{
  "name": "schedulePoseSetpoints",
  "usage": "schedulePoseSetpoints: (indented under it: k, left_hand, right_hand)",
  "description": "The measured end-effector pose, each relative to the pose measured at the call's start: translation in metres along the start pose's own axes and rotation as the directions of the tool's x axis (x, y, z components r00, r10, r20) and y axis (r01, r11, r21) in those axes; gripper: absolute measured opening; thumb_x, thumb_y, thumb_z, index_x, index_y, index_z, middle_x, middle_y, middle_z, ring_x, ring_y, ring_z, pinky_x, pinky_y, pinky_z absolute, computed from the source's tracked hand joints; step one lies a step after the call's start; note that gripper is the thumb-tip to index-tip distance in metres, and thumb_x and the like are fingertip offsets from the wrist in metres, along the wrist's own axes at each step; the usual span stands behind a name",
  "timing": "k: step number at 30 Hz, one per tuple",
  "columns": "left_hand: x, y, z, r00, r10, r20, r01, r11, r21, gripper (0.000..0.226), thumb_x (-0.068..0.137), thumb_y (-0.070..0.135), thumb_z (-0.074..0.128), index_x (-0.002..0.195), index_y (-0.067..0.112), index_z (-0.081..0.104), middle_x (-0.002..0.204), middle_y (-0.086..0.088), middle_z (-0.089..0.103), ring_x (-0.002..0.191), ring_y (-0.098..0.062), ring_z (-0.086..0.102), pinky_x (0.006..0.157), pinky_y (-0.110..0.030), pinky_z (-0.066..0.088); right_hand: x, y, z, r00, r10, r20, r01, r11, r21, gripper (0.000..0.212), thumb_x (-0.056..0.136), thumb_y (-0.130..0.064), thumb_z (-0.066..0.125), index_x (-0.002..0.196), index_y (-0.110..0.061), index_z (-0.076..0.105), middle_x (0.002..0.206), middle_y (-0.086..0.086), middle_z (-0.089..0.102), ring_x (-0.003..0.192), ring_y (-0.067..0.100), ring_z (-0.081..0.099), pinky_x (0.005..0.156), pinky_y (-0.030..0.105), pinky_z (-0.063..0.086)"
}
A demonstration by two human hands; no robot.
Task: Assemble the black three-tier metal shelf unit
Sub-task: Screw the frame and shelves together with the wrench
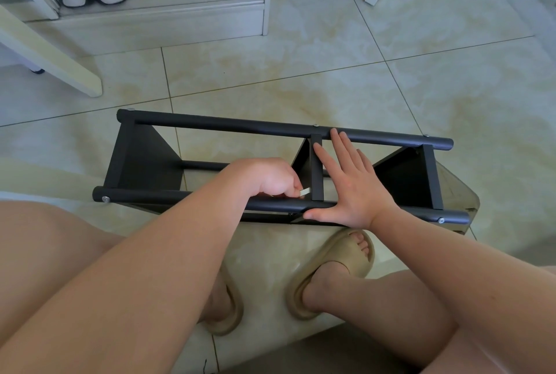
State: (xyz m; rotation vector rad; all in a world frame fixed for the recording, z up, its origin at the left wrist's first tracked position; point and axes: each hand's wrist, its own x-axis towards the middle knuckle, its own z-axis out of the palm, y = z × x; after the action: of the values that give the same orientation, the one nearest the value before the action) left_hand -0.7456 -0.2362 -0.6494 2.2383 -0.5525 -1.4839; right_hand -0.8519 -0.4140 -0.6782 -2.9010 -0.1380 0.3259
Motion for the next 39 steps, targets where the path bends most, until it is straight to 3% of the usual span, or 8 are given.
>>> schedulePoseSetpoints:
  k: [4,9,13,17,21,25,32,39]
  left_hand:
    - [0.003,-0.005,-0.002,1.000,0.005,-0.026,-0.005,1.000,0.008,0.018,0.097,0.025,0.061,0.112,0.023,0.071,0.116,0.002,0.068,0.108,-0.023,0.063,0.102,-0.041,0.049]
    - [0.008,-0.014,-0.011,0.997,-0.033,-0.070,0.025,0.994,-0.104,0.012,0.095,0.016,0.062,0.099,0.017,0.073,0.085,0.005,0.073,0.075,-0.007,0.068,0.080,-0.027,0.057]
    - [0.009,-0.011,-0.011,0.993,-0.006,-0.120,-0.007,0.994,-0.106,0.018,0.091,0.012,0.062,0.103,0.018,0.074,0.090,0.002,0.073,0.084,-0.009,0.070,0.085,-0.029,0.059]
    - [0.009,-0.005,-0.008,0.990,0.006,-0.140,-0.025,0.991,-0.133,0.018,0.095,0.013,0.059,0.089,0.026,0.069,0.106,-0.007,0.070,0.101,-0.020,0.067,0.089,-0.035,0.059]
    - [0.011,-0.005,-0.004,0.990,-0.048,-0.129,-0.008,0.917,-0.399,0.018,0.097,0.011,0.057,0.089,0.022,0.069,0.100,-0.001,0.070,0.095,-0.011,0.066,0.090,-0.035,0.058]
    - [0.014,0.002,0.004,0.990,-0.107,-0.090,0.020,0.744,-0.668,0.012,0.100,0.013,0.058,0.110,0.007,0.060,0.089,-0.008,0.070,0.083,-0.015,0.069,0.083,-0.034,0.058]
    - [0.019,0.009,0.008,0.955,-0.199,-0.220,-0.002,0.737,-0.676,0.015,0.099,0.015,0.059,0.113,0.010,0.061,0.083,-0.002,0.071,0.083,-0.014,0.070,0.084,-0.032,0.058]
    - [0.020,0.012,0.010,0.962,-0.238,-0.133,0.081,0.714,-0.696,0.012,0.101,0.021,0.055,0.107,0.012,0.061,0.079,0.001,0.071,0.085,-0.015,0.070,0.091,-0.035,0.056]
  right_hand:
    - [0.000,0.000,-0.001,1.000,0.002,0.011,-0.002,1.000,-0.007,0.126,0.066,-0.099,0.036,0.162,-0.028,-0.002,0.167,0.007,-0.022,0.153,0.023,-0.024,0.125,0.052,0.005]
    - [0.001,0.000,0.000,1.000,0.003,0.015,-0.003,1.000,-0.009,0.126,0.066,-0.099,0.035,0.162,-0.029,-0.004,0.166,0.006,-0.024,0.153,0.022,-0.025,0.125,0.051,0.003]
    - [0.001,0.000,-0.001,1.000,0.002,0.020,-0.002,1.000,-0.007,0.126,0.066,-0.100,0.035,0.162,-0.028,-0.004,0.166,0.006,-0.024,0.152,0.022,-0.026,0.125,0.051,0.003]
    - [0.001,0.001,-0.001,1.000,-0.002,0.019,0.002,1.000,-0.005,0.126,0.066,-0.099,0.036,0.162,-0.028,-0.003,0.166,0.006,-0.024,0.152,0.022,-0.025,0.125,0.051,0.004]
    - [0.001,0.001,0.000,1.000,-0.007,0.004,0.007,1.000,-0.002,0.127,0.066,-0.100,0.034,0.163,-0.026,-0.001,0.167,0.007,-0.023,0.153,0.023,-0.023,0.126,0.053,0.007]
    - [0.002,0.002,0.001,1.000,-0.010,-0.002,0.010,1.000,0.002,0.126,0.066,-0.101,0.032,0.162,-0.027,0.000,0.167,0.007,-0.022,0.154,0.024,-0.022,0.125,0.054,0.009]
    - [0.002,0.002,0.001,1.000,-0.011,-0.003,0.011,1.000,0.001,0.126,0.067,-0.099,0.037,0.162,-0.027,-0.002,0.167,0.008,-0.021,0.153,0.024,-0.023,0.126,0.053,0.007]
    - [0.002,0.002,0.001,1.000,-0.003,0.009,0.003,1.000,0.003,0.126,0.066,-0.099,0.038,0.162,-0.027,-0.002,0.167,0.008,-0.022,0.153,0.024,-0.023,0.126,0.052,0.006]
